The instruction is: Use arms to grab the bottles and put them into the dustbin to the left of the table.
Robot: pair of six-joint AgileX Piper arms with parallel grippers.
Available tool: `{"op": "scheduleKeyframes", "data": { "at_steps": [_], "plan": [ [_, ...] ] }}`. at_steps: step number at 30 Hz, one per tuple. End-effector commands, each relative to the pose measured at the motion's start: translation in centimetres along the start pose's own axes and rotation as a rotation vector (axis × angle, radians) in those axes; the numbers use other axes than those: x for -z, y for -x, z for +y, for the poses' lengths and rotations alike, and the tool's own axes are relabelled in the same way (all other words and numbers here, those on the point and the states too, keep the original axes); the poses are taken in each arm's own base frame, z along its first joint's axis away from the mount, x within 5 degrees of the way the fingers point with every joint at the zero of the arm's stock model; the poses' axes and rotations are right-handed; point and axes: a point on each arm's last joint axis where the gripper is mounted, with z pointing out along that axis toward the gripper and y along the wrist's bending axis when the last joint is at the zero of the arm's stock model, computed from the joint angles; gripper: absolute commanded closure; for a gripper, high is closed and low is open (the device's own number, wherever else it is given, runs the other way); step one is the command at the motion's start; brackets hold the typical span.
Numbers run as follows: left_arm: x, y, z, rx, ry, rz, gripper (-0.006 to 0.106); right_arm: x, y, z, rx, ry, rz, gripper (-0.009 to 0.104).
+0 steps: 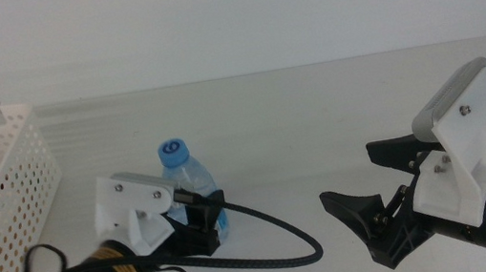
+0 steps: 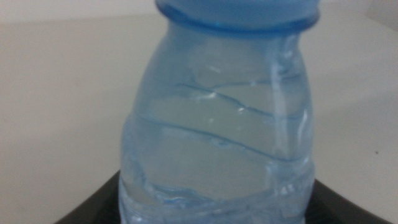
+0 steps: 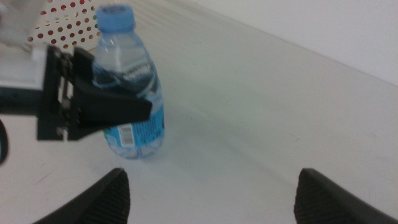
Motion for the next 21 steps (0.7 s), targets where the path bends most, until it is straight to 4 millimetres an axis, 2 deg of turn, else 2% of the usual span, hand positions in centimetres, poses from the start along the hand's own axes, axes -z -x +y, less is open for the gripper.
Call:
{"op": "scheduleKeyframes", "data": {
  "at_steps": [1, 9, 15, 21],
  "plan": [
    [0.8, 3.6, -0.7, -0.026, -0.023, -0.170, 0.105, 0.4, 1.7, 0.1, 0.024, 0.006, -0.109, 0.023],
    [3.8, 6.9, -1.4, -0.065, 0.000, -0.157, 0.105, 0.4, 1.7, 0.1, 0.024, 0.006, -0.109, 0.023],
    [5.0, 9.4, -2.0, -0.129, 0.019, -0.051, 0.105, 0.4, 1.7, 0.1, 0.024, 0.006, -0.109, 0.023],
    [5.9, 12.4, -2.5, -0.124, 0.030, -0.093, 0.105, 0.4, 1.7, 0.1, 0.024, 0.006, -0.109, 0.023]
  ]
}}
